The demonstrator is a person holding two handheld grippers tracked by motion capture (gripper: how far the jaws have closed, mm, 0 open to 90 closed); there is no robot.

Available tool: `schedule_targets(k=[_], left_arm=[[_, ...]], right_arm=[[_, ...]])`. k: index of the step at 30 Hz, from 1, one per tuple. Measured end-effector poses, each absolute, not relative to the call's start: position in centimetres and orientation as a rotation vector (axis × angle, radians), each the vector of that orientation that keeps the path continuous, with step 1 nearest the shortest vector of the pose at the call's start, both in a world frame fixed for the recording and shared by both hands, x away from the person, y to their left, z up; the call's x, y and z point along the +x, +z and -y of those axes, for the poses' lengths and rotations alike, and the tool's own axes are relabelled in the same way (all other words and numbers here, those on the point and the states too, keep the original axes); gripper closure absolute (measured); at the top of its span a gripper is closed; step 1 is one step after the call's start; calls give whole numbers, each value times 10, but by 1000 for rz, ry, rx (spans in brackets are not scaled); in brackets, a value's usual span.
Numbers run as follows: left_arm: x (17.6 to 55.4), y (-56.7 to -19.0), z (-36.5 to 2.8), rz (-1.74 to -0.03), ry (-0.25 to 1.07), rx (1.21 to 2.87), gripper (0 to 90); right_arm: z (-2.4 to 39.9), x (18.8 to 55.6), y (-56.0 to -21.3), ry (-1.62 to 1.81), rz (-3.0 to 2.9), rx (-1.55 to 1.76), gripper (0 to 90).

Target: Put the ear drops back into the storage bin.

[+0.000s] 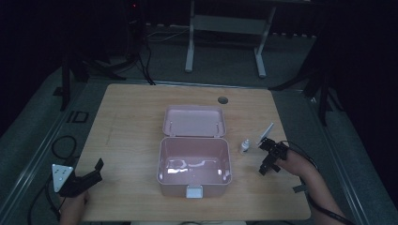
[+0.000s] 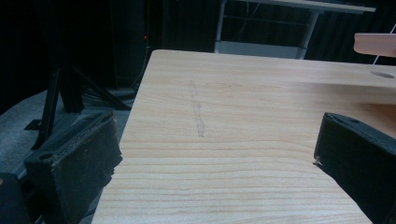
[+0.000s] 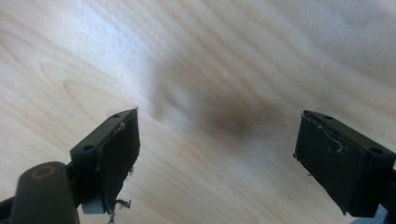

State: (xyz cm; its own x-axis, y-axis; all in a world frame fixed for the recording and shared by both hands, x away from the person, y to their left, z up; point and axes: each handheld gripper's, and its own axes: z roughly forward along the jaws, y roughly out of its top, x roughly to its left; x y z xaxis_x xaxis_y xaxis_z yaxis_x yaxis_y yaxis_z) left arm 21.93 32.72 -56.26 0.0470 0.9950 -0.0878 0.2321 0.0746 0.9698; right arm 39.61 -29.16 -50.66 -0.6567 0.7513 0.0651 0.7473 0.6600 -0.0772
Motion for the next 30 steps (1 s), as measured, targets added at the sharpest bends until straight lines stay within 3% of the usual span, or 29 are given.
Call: schedule_targets(k=[21, 24, 30], left_arm=[[220, -563, -327, -1366, 986, 1343, 5], [220, -563, -327, -1367, 985, 1345, 5], [219, -563, -327, -1365, 983, 1344, 5]], right_arm=[[237, 441, -498, 14, 2808, -1221, 126], [229, 448, -495, 8, 2820, -1235, 158], [216, 458, -495, 23, 2831, -1214, 328]])
